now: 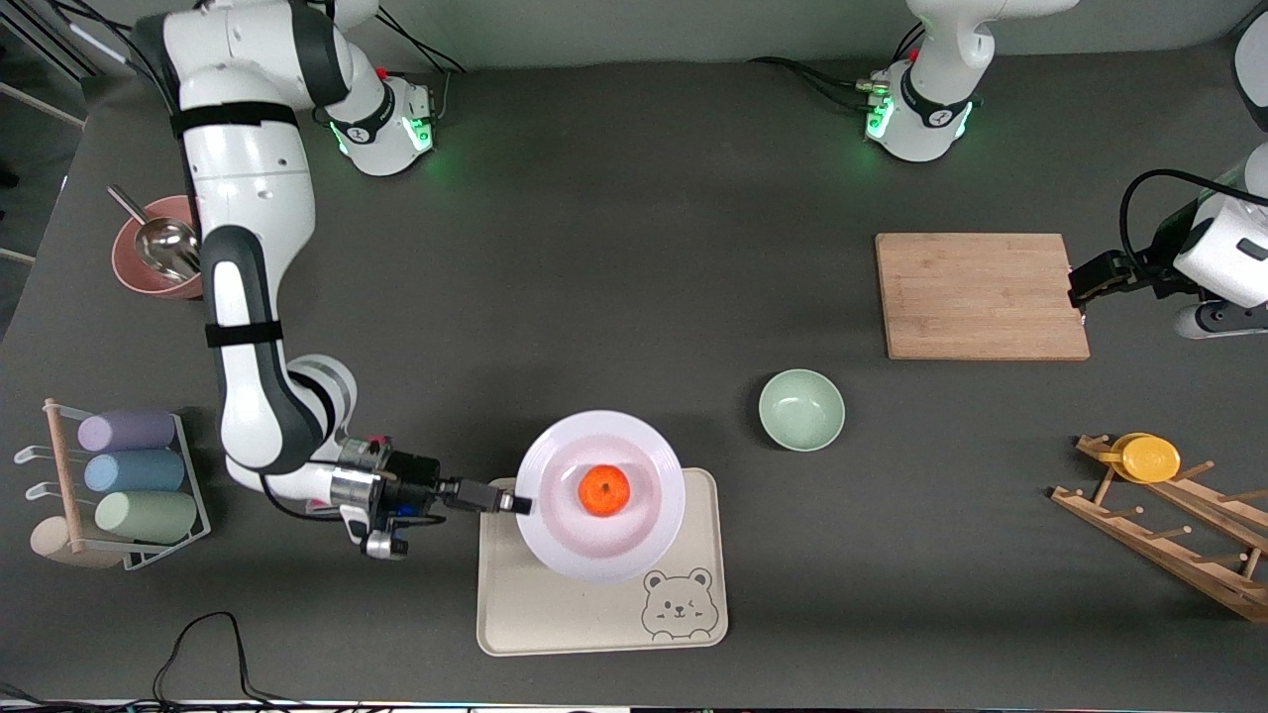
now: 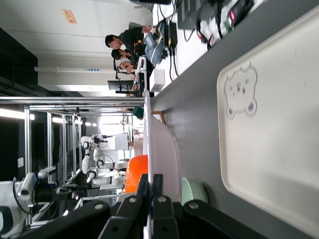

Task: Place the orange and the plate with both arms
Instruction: 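Position the plate on the placemat with the right gripper, then open the right gripper and withdraw it from the plate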

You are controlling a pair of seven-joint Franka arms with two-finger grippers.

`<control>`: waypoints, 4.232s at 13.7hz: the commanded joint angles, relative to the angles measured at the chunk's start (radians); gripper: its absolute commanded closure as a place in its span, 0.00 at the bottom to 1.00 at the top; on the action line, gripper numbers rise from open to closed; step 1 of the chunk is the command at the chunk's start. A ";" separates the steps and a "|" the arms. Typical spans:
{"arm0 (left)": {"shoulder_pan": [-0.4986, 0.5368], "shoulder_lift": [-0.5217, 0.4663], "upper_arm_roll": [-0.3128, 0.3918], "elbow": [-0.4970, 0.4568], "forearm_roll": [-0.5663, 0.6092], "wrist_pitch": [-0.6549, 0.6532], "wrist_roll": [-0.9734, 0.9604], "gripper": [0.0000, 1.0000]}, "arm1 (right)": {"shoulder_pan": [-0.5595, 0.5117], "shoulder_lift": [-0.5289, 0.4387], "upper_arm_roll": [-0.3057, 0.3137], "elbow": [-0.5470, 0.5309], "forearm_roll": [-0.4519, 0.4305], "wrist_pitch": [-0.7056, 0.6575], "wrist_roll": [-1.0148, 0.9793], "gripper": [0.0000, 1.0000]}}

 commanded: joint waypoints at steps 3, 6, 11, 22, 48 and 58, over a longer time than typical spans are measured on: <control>0.000 -0.042 0.003 -0.003 -0.007 -0.019 0.024 0.00 | -0.039 0.174 0.008 0.254 -0.012 -0.004 0.079 1.00; 0.002 -0.055 0.003 -0.003 -0.001 -0.025 0.030 0.00 | -0.039 0.216 0.016 0.248 -0.005 0.020 -0.006 1.00; 0.000 -0.058 0.003 -0.008 0.010 -0.028 0.033 0.00 | -0.036 0.283 0.018 0.229 0.038 0.022 -0.123 1.00; 0.003 -0.061 0.005 -0.015 0.010 -0.024 0.033 0.00 | -0.031 0.326 0.024 0.228 0.055 0.026 -0.223 0.99; 0.003 -0.059 0.006 -0.022 0.010 -0.007 0.033 0.00 | -0.042 0.207 -0.045 0.228 -0.348 0.043 -0.065 0.09; 0.003 -0.062 0.006 -0.020 0.008 -0.002 0.033 0.00 | -0.131 -0.336 -0.068 -0.010 -1.252 -0.110 0.194 0.00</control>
